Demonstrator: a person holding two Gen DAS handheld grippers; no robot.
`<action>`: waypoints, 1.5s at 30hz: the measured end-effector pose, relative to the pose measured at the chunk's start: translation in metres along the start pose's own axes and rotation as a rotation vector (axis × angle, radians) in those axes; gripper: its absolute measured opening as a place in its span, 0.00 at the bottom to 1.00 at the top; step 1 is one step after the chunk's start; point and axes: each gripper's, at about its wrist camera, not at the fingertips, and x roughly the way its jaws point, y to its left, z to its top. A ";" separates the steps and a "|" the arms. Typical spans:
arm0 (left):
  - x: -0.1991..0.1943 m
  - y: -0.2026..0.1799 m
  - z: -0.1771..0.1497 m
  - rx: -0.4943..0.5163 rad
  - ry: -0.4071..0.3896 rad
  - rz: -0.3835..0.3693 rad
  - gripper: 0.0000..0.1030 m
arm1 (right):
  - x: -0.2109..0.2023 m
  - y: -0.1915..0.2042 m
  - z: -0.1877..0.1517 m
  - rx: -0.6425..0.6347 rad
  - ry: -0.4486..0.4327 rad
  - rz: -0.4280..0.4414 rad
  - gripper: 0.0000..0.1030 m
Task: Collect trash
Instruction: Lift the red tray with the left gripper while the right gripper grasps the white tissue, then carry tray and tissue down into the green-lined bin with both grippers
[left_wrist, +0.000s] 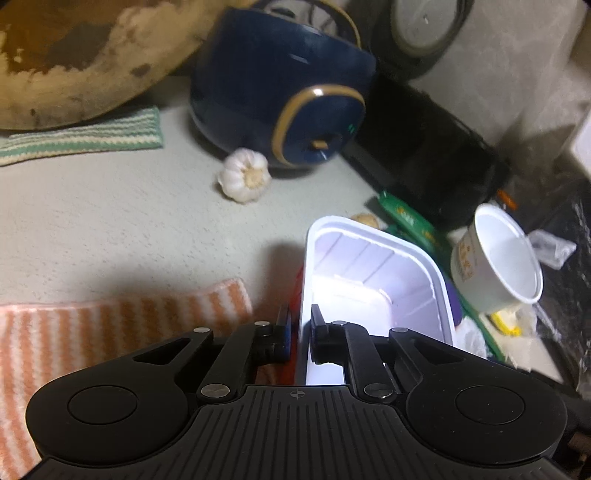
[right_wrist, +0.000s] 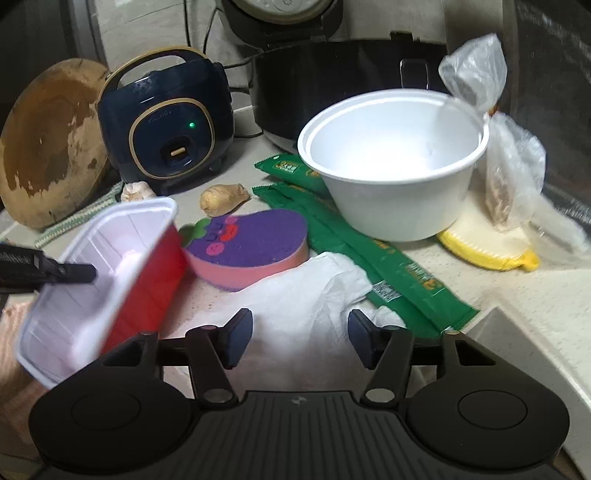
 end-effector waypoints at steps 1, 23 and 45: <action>-0.003 0.001 0.001 -0.008 -0.011 -0.001 0.12 | -0.002 0.002 -0.001 -0.020 -0.008 -0.017 0.57; -0.043 0.032 -0.010 -0.116 -0.081 -0.010 0.12 | 0.014 0.032 -0.008 -0.083 0.008 -0.035 0.67; 0.007 -0.076 -0.033 0.219 0.103 -0.365 0.13 | -0.104 -0.020 -0.048 0.249 -0.050 -0.249 0.06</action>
